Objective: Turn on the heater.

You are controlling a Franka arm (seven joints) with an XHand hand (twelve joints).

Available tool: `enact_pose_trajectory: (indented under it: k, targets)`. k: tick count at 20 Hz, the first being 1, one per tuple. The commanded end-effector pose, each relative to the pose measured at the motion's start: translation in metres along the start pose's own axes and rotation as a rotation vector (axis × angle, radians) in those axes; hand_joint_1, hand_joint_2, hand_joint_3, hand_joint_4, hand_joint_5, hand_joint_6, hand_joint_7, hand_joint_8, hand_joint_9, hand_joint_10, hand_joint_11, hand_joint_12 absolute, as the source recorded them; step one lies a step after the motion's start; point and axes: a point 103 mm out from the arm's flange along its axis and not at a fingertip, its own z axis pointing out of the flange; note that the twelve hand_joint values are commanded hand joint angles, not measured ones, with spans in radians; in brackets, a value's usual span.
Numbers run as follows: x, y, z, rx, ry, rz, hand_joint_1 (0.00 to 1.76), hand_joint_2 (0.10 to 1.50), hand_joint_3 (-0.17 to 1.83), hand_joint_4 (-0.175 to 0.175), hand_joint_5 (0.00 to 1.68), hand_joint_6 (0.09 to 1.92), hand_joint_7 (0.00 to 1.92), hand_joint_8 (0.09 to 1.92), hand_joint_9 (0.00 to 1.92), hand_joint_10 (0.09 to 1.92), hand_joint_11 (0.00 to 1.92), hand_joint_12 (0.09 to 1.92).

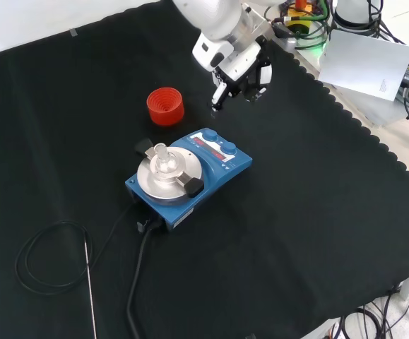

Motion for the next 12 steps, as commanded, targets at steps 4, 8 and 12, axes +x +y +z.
enact_pose_trajectory:
  k: [4,8,12]
  targets:
    - [-0.001,0.011,0.024,0.166,-0.041,-0.004,1.39,0.68,0.95,-0.034,0.31,0.45,1.37,1.73,1.38,1.52,1.02,1.27]
    - [0.003,0.013,0.030,0.201,-0.055,-0.005,1.39,0.68,0.96,-0.032,0.32,0.42,1.37,1.73,1.38,1.52,1.02,1.27]
    - [0.004,0.014,0.035,0.213,-0.062,-0.007,1.38,0.68,0.96,-0.032,0.33,0.42,1.37,1.72,1.38,1.52,1.03,1.27]
